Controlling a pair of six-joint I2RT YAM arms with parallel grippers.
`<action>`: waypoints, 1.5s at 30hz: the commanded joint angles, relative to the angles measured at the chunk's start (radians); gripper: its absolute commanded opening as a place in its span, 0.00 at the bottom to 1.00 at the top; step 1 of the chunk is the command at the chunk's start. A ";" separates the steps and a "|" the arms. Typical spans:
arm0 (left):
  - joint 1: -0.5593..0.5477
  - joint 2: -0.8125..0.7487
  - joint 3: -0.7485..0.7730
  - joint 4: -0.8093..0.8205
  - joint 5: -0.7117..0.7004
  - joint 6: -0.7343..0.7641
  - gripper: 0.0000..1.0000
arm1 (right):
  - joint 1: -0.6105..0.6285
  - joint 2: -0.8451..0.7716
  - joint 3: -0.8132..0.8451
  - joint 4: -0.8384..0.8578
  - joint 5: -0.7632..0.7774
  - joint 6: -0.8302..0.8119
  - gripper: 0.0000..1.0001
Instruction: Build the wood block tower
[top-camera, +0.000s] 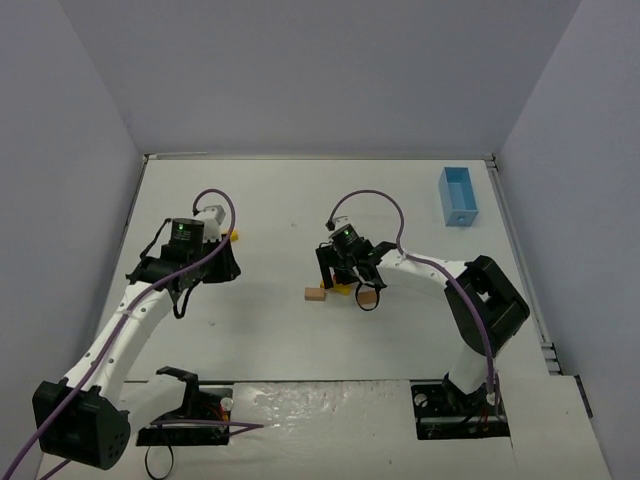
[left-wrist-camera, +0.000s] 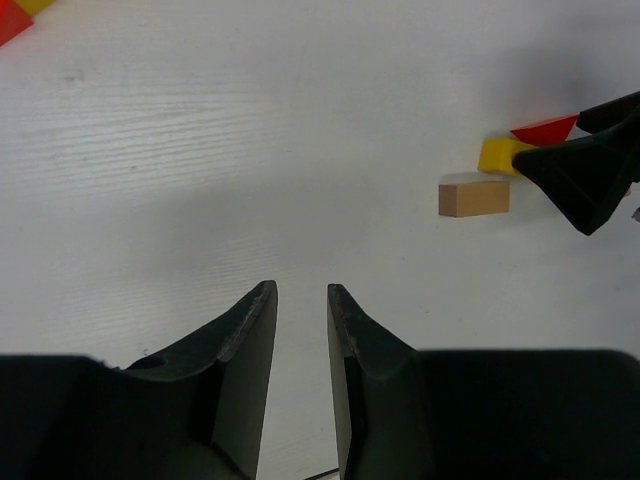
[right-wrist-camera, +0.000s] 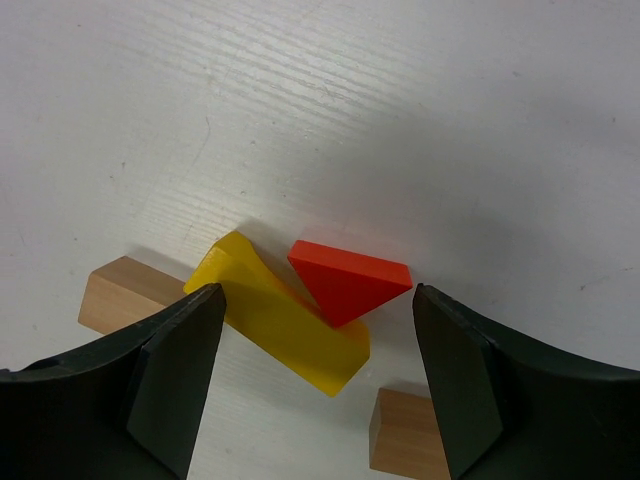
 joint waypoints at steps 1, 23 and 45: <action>-0.069 0.050 0.034 0.107 0.090 0.049 0.24 | -0.026 -0.071 0.012 -0.010 0.051 -0.018 0.74; -0.573 0.762 0.605 0.090 0.018 0.532 0.24 | -0.470 -0.726 -0.153 -0.179 -0.102 -0.050 0.78; -0.633 0.923 0.692 -0.025 0.080 0.704 0.24 | -0.497 -0.837 -0.213 -0.203 -0.116 -0.038 0.79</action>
